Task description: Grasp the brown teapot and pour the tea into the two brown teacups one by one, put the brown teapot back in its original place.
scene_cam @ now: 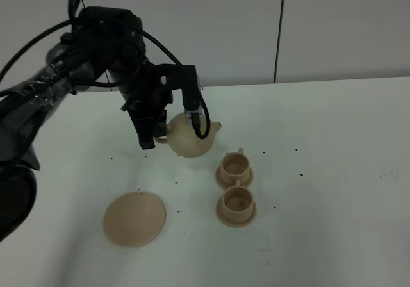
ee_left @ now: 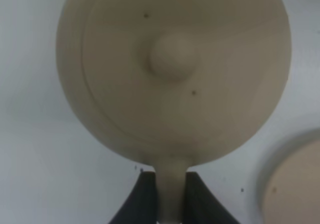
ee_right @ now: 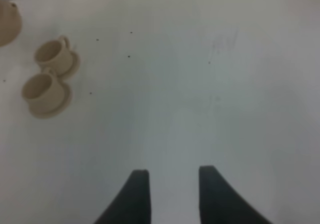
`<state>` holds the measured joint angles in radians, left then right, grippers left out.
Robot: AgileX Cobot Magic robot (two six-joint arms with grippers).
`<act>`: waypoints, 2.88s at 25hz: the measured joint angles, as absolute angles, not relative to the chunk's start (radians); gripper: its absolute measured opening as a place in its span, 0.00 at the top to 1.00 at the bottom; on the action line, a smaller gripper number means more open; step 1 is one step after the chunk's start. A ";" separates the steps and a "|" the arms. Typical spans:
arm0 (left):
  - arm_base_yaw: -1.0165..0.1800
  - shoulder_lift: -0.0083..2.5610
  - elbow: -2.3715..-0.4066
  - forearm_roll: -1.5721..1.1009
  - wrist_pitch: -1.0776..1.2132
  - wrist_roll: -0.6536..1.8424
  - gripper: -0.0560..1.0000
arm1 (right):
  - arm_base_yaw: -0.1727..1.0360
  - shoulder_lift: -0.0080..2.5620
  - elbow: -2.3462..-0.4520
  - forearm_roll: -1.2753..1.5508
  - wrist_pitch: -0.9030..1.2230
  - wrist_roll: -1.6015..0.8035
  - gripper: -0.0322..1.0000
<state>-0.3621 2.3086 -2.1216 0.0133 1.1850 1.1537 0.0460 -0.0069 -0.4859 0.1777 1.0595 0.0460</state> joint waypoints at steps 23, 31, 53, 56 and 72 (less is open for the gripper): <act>-0.428 2.386 -2.251 0.035 1.175 1.171 0.79 | 0.046 -0.007 -0.486 0.178 1.060 0.046 0.74; -0.428 2.386 -2.251 0.047 1.141 1.167 0.79 | 0.046 -0.007 -0.486 0.178 1.060 0.046 0.74; -0.459 2.386 -2.251 0.140 1.135 1.175 0.79 | 0.046 -0.007 -0.486 0.178 1.060 0.046 0.74; -0.463 2.386 -2.251 0.143 1.135 1.175 0.79 | 0.046 -0.007 -0.486 0.178 1.060 0.046 0.74; -0.495 2.386 -2.251 0.277 1.165 1.178 0.79 | 0.046 -0.007 -0.486 0.179 1.060 0.046 0.74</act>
